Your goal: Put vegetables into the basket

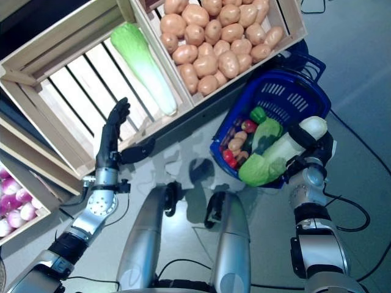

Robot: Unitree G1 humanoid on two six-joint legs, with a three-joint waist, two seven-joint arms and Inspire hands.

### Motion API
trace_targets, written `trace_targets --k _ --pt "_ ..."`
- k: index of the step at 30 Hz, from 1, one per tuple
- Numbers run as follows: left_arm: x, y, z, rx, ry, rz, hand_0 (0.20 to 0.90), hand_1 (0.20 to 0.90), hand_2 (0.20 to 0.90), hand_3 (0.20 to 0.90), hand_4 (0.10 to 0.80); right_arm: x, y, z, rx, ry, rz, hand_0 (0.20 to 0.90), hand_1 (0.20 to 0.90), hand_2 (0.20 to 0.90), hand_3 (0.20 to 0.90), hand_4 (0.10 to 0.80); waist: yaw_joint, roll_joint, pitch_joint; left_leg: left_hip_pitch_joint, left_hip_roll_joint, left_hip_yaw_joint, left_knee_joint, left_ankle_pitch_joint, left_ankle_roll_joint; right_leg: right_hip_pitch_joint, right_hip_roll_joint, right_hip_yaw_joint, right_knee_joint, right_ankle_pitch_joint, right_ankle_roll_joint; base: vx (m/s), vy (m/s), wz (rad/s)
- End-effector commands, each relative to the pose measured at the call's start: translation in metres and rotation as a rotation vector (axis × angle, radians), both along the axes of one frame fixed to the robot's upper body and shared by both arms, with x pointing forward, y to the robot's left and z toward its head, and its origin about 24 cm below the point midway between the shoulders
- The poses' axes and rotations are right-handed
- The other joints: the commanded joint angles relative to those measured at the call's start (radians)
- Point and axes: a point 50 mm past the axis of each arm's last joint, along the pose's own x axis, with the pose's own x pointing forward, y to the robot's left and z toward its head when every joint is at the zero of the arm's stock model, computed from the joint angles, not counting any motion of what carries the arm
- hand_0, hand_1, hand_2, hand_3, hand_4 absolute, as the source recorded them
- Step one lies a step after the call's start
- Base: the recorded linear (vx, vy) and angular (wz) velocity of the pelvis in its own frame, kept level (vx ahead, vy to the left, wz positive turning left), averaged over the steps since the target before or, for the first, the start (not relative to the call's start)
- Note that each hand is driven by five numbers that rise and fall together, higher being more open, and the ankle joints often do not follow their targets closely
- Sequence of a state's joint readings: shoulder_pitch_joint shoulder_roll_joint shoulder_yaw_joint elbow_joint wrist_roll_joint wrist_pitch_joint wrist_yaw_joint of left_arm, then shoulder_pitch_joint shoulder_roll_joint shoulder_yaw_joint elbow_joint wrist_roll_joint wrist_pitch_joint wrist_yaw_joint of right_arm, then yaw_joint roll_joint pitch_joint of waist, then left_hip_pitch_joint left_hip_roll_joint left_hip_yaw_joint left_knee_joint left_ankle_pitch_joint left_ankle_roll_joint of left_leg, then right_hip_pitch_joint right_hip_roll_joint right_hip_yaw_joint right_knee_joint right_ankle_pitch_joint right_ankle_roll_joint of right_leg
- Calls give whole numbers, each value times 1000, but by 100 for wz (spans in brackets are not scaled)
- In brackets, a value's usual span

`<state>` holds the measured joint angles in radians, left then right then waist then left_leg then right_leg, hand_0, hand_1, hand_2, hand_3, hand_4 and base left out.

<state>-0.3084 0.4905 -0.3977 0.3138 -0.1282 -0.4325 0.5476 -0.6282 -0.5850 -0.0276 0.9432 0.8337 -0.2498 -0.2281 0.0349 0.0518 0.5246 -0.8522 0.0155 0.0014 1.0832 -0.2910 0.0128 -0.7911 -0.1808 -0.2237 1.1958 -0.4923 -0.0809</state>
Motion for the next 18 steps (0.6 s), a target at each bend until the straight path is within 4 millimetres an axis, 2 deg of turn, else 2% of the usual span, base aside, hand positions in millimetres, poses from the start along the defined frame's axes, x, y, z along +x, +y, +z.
trace_targets --k 1,5,6,7,8,18 --pt "-14 -10 45 -83 -259 -110 900 900 900 900 800 -6 -34 89 -132 -340 -137 300 300 300 300 400 4 12 -5 90 -32 55 99 -108 81 79 14 12 -42 83 -48 0 0 0" --pt "-16 -9 43 -79 -248 -118 900 900 900 900 800 -9 -36 96 -147 -382 -149 300 300 300 300 400 6 11 -8 100 -30 53 97 -103 81 89 12 9 -44 85 -48 17 -11 0" --pt "-16 -9 43 -78 -243 -121 900 900 900 900 800 -10 -36 98 -153 -386 -155 620 620 620 620 613 7 10 -9 103 -29 52 96 -99 80 94 10 7 -45 85 -49 49 -24 1" --pt "-17 -8 41 -78 -239 -122 900 900 900 900 800 -10 -36 99 -166 -386 -159 841 841 841 841 761 7 9 -12 109 -27 51 91 -94 79 101 10 4 -50 87 -48 51 -22 1" --pt "-18 -8 40 -78 -236 -123 900 900 900 900 800 -10 -35 100 -173 -388 -160 900 900 900 900 800 8 8 -12 113 -26 50 87 -89 77 106 10 3 -53 88 -49 54 -19 1" --pt "-25 -2 33 -84 -220 -123 900 900 900 900 800 -10 -33 103 -212 -390 -79 900 900 900 900 800 19 0 -24 168 -14 41 47 -54 69 174 21 -12 -106 96 -59 51 -3 1"
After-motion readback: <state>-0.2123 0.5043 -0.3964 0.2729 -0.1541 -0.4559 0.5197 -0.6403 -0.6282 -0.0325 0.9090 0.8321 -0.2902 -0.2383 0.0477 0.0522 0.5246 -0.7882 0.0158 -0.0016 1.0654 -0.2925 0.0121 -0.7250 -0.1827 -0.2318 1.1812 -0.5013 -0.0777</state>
